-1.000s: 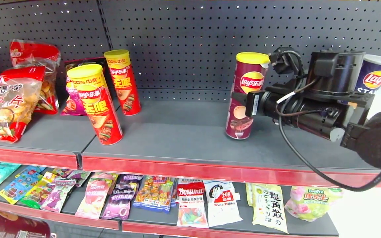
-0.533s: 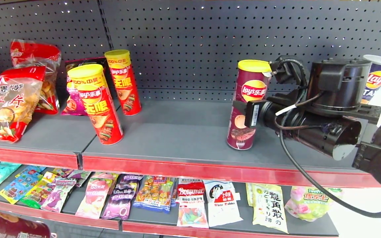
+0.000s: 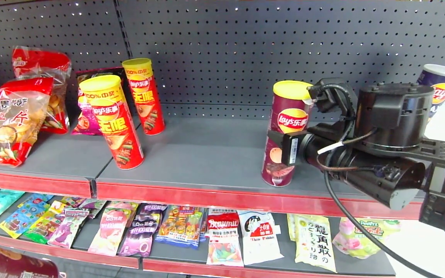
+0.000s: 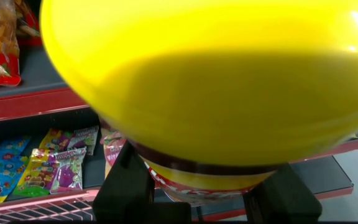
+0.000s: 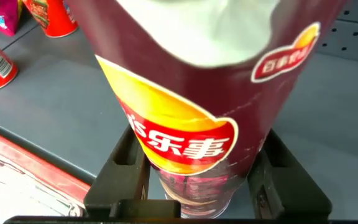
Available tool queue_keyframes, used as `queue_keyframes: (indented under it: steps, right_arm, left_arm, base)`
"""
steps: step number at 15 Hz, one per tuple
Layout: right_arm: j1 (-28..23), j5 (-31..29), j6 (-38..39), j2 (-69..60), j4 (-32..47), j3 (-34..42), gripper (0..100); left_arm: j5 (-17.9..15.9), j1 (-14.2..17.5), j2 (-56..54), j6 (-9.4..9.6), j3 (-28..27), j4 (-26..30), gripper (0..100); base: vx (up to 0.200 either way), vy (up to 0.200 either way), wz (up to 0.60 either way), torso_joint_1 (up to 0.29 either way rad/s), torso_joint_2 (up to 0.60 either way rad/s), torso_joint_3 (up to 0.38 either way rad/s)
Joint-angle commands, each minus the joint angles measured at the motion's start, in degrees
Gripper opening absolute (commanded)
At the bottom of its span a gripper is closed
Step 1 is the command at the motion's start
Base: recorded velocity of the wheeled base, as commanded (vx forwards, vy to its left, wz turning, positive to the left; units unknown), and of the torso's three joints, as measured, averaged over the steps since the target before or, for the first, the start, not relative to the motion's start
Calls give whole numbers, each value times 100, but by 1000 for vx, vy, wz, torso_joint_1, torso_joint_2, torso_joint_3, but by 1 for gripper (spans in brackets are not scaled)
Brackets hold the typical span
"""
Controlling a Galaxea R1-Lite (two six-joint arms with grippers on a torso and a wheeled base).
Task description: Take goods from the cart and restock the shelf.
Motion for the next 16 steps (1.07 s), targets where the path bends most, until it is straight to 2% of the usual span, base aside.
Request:
queue_keyframes:
  steps: [1,5,16]
  right_arm:
    - [24,-56,-1,-69,3,93,0]
    - [138,-65,-10,-157,12,313,0]
    - [155,-188,-27,54,21,208,0]
  left_arm:
    - [4,-3,-2,-9,-6,-3,0]
    - [4,-3,-2,0,-6,6,0]
    - [4,-3,-11,-9,2,24,0]
  base:
    - [0,0,0,0,0,0]
    - [0,0,0,0,0,0]
    - [0,0,0,0,0,0]
